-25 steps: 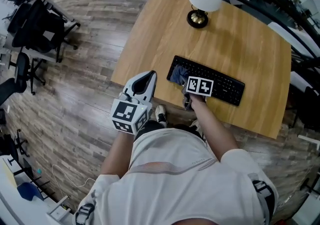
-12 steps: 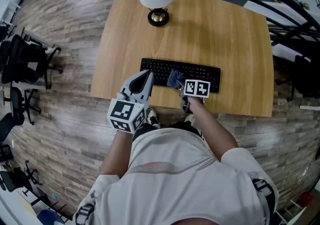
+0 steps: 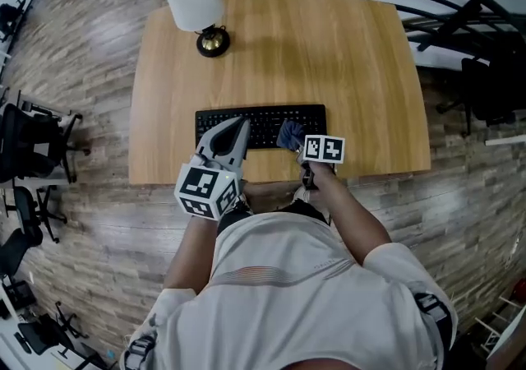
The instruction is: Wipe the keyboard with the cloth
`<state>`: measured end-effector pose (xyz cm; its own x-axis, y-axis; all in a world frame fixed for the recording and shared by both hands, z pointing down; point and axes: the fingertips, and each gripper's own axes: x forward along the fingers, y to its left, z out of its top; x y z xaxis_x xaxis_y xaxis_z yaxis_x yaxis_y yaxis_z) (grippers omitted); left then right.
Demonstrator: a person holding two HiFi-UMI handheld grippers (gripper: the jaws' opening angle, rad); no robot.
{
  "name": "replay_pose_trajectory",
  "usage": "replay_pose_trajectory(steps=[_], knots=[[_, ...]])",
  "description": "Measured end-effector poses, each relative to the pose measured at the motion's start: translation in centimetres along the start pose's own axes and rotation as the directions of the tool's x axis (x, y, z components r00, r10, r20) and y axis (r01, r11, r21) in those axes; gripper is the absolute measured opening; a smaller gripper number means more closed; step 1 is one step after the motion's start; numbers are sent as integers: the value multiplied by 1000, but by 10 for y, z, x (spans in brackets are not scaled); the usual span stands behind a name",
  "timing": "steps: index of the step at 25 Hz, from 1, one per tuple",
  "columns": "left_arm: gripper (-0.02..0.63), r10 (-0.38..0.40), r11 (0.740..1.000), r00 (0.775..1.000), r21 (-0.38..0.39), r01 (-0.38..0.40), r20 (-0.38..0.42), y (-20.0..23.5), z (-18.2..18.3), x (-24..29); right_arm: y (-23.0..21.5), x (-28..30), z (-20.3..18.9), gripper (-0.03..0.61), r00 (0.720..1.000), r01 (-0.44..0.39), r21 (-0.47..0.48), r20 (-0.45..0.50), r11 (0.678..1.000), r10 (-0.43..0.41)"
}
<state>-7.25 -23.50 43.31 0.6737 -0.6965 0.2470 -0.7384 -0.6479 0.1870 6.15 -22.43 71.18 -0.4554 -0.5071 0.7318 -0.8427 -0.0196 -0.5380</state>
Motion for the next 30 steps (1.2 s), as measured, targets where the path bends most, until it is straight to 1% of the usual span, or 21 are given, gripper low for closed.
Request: replay_pose_trajectory(steps=[5, 11, 16, 20, 21, 23, 25, 28, 30], knots=[[15, -51, 999, 999, 11, 51, -3, -30, 1, 21, -37, -23, 5, 129, 1000, 13, 43, 23, 999, -14], [15, -76, 997, 997, 19, 76, 2, -51, 4, 33, -73, -48, 11, 130, 998, 42, 73, 47, 996, -46], [14, -62, 998, 998, 31, 62, 11, -50, 8, 25, -105, -69, 13, 130, 991, 92, 79, 85, 993, -99], [14, -29, 999, 999, 17, 28, 39, -34, 16, 9, -128, -84, 14, 129, 979, 142, 136, 129, 980, -160], [14, -17, 1000, 999, 18, 16, 48, -30, 19, 5, -130, -89, 17, 127, 974, 155, 135, 143, 979, -174], [15, 11, 1000, 998, 21, -12, 68, -19, 25, -5, -122, -99, 31, 126, 965, 167, 86, 192, 982, -180], [15, 44, 999, 995, 21, -46, 87, -6, 31, -16, -101, -107, 53, 126, 954, 149, 9, 260, 989, -147], [14, 88, 996, 989, 17, -91, 119, 12, 41, -34, -53, -117, 92, 124, 930, 94, -96, 363, 991, -53], [15, 112, 993, 984, 18, -116, 141, 25, 48, -46, -13, -119, 116, 124, 909, 51, -166, 416, 985, 23]])
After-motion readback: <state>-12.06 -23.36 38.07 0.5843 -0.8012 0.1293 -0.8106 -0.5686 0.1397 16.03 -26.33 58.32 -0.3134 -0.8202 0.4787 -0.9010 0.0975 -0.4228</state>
